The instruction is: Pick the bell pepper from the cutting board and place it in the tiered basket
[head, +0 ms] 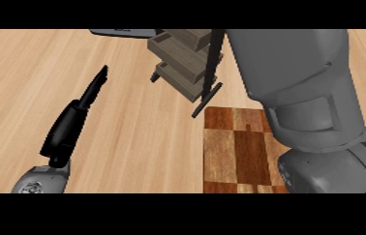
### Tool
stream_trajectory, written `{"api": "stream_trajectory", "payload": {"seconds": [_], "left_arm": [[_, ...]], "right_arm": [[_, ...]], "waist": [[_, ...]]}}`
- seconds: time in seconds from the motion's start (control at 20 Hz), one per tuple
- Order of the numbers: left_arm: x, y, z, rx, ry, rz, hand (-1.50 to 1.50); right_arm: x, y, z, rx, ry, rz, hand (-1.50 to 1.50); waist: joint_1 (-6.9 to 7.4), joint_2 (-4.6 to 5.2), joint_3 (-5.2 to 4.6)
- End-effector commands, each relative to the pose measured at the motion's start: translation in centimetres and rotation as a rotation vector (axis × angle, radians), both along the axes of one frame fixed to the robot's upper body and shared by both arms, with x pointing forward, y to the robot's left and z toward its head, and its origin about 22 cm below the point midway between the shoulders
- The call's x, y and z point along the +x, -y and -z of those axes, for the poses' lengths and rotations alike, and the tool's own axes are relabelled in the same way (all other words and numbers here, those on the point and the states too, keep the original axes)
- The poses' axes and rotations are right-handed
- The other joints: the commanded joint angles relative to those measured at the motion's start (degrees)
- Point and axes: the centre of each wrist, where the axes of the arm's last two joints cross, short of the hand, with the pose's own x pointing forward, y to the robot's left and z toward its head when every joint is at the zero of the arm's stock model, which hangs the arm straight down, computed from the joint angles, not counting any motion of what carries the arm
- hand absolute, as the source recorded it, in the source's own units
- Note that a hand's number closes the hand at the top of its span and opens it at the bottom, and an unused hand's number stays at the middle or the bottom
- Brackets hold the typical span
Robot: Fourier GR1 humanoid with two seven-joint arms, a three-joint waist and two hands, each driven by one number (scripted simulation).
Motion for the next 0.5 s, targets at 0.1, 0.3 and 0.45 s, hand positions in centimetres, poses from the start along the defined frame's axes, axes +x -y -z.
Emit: {"api": "stream_trajectory", "payload": {"seconds": [0.1,0.3,0.45], "left_arm": [[0.0,0.0,0.7,0.003,-0.010,-0.027,0.00],[-1.1,-1.0,1.0,-0.001,-0.014,-0.058,0.00],[-2.0,-2.2,1.2,-0.008,-0.022,-0.079,0.00]], "right_arm": [[0.0,-0.5,-0.2,0.150,0.234,0.086,-1.50],[1.1,3.1,-0.4,0.164,0.368,0.309,-1.50],[0.6,5.5,-3.4,0.182,0.337,0.439,-1.50]], "waist": [[-1.81,-0.35,0.03],[-2.92,-0.99,0.09],[-3.71,-1.59,0.10]]}}
